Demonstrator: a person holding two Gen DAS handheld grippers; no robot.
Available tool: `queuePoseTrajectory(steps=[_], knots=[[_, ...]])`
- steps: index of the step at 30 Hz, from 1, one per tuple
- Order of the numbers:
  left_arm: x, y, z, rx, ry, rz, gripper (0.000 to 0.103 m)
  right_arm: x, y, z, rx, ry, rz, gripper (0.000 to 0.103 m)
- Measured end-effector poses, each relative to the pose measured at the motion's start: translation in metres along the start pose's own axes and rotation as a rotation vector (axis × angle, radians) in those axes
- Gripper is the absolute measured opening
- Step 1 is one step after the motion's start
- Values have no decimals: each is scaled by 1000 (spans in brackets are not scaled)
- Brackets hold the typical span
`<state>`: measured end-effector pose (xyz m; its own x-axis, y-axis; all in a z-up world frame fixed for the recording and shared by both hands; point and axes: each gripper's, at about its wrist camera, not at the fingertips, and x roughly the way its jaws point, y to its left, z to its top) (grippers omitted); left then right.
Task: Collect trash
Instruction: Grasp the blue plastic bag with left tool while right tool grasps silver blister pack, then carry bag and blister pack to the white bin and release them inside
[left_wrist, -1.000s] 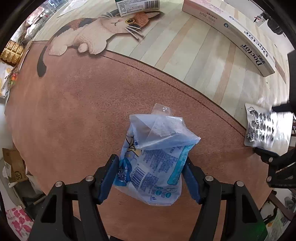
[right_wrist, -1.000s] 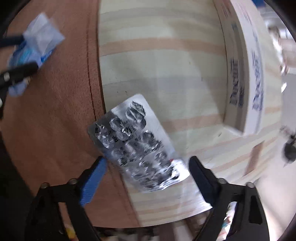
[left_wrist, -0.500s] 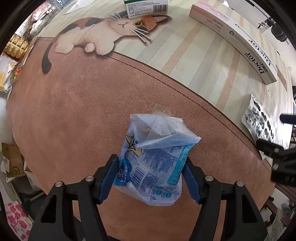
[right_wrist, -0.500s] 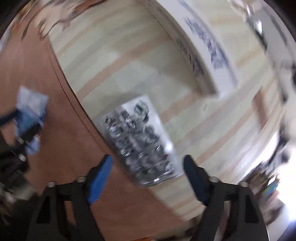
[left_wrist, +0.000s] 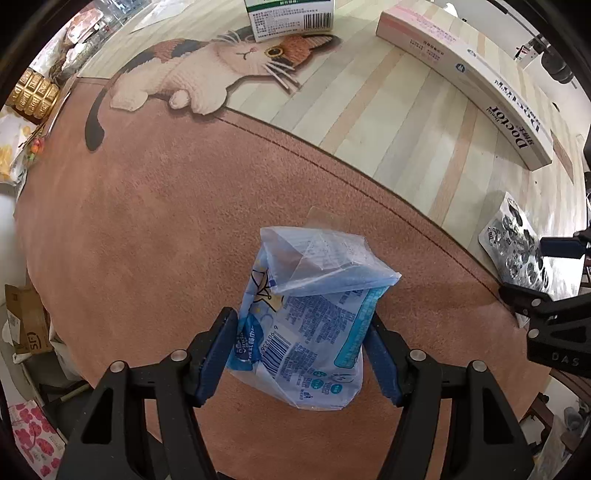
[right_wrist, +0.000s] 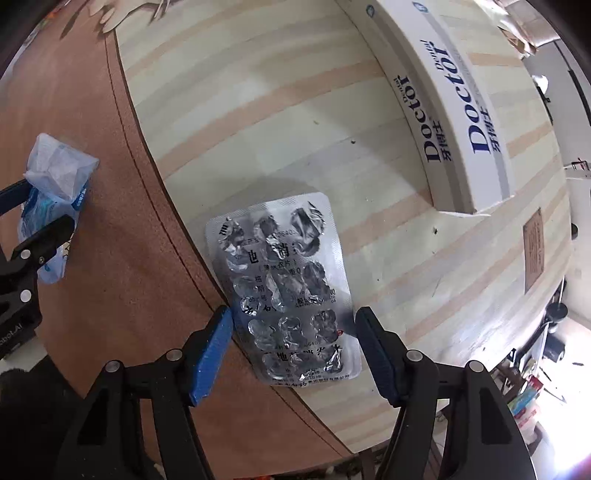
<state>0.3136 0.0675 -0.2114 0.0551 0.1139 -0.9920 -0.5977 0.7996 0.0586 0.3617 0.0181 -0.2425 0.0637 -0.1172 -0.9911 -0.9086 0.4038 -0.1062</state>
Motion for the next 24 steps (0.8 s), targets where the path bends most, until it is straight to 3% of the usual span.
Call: queuePoseTrajectory(steps=[3, 4, 10, 18, 24], knots=[[-8, 2, -1, -6, -16, -13, 65, 1, 5, -5, 35, -13, 7, 68], [-11, 4, -2, -8, -22, -18, 65, 3, 24, -7, 44, -18, 13, 68], [-35, 19, -4, -25, -77, -32, 65, -14, 11, -4, 93, -78, 21, 68], [-68, 57, -19, -89, -142, -36, 65, -41, -19, -34, 191, -170, 84, 68], [-89, 100, -37, -154, -182, -47, 65, -63, -16, -44, 217, -227, 124, 68]])
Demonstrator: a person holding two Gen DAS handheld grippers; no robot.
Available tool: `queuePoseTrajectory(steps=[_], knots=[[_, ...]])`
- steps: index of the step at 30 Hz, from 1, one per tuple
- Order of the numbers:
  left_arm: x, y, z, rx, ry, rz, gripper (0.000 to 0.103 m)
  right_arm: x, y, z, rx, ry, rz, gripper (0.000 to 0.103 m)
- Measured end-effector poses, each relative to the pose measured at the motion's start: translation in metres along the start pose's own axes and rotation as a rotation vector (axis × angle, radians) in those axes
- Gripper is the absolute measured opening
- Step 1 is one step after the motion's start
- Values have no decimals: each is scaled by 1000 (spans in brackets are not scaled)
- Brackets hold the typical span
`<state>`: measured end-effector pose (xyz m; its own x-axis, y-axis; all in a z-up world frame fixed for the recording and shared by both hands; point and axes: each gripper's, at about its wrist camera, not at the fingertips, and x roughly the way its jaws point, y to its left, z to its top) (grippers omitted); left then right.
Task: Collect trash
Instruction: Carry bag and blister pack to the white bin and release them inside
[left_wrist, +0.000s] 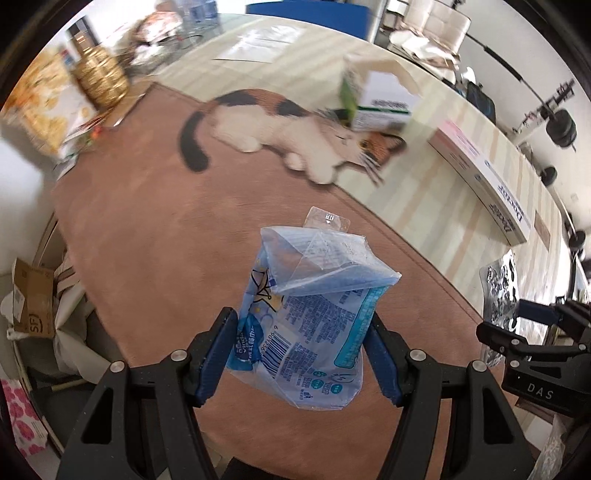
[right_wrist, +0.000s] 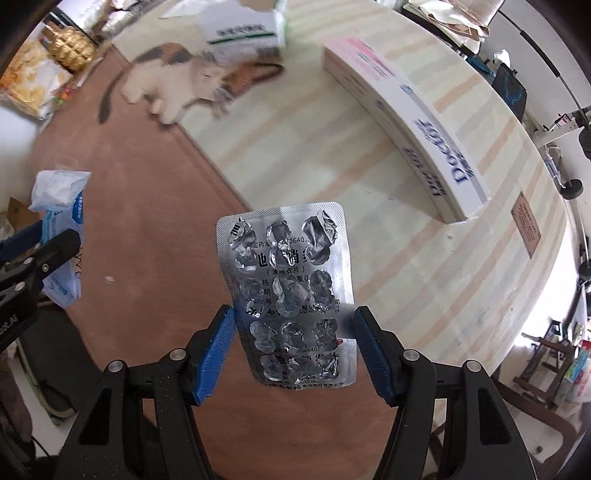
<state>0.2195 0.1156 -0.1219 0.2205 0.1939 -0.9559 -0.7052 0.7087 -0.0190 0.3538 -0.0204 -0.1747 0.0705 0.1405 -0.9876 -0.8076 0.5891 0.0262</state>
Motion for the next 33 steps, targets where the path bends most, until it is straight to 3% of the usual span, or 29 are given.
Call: queuePoseTrajectory(steps=[10, 16, 20, 23, 29, 33], knots=[[-22, 115, -59, -121, -27, -9, 65, -41, 100, -32, -65, -37, 67, 68], [-27, 205, -128, -211, -12, -8, 65, -24, 209, -83, -130, -30, 112, 68], [-10, 267, -187, -287, 40, -7, 65, 2, 276, -119, -174, 4, 143, 68], [28, 307, -228, -339, 134, -30, 65, 38, 312, -147, -179, 65, 176, 68], [156, 373, -316, -510, 338, -110, 65, 144, 373, -207, -175, 191, 190, 68], [235, 394, -352, -609, 400, -200, 65, 231, 387, -226, -157, 266, 190, 68]])
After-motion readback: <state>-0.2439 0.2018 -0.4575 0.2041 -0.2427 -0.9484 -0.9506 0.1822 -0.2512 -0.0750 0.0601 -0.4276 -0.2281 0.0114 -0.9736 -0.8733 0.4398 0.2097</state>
